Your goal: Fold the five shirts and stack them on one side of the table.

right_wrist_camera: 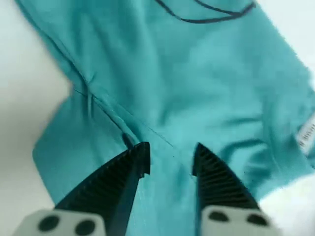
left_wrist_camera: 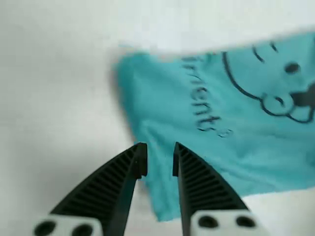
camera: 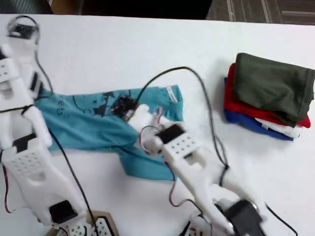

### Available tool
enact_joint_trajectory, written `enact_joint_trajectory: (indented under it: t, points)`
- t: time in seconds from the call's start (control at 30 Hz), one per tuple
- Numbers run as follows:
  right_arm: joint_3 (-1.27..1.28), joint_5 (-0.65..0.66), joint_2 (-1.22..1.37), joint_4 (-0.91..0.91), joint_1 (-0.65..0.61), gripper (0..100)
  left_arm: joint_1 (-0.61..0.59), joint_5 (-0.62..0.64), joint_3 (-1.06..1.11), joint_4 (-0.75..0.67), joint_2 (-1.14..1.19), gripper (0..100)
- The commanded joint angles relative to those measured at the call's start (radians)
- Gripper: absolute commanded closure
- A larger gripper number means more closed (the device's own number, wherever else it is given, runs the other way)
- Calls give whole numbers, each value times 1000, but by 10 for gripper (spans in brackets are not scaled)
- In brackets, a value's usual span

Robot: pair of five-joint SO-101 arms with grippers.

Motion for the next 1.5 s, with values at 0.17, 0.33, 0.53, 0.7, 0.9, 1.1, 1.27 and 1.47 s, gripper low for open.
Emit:
enact_joint_trajectory:
  t: [0.17, 0.33, 0.53, 0.7, 0.9, 1.1, 1.27, 1.47]
  points:
    - [-219, -26, 245, -19, -15, 978, 44, 14, 460, -331, -55, 973]
    - [-273, -21, 249, 58, -41, 978, 43, 14, 604, -454, -55, 967]
    - [-269, 25, 249, 174, -122, 978, 43, 17, 680, -543, -49, 966]
    - [-267, 60, 249, 217, -197, 978, 29, 86, 700, -566, -54, 966]
    - [-282, 61, 166, 259, -203, 978, 28, 92, 700, -566, -49, 966]
    - [-245, 58, 64, 179, -31, 978, 28, 92, 700, -566, -48, 966]
    - [-138, 60, 94, 127, -27, 978, 28, 92, 699, -566, -48, 966]
    - [-68, 60, 105, 128, -125, 978, 28, 92, 699, -566, -48, 966]
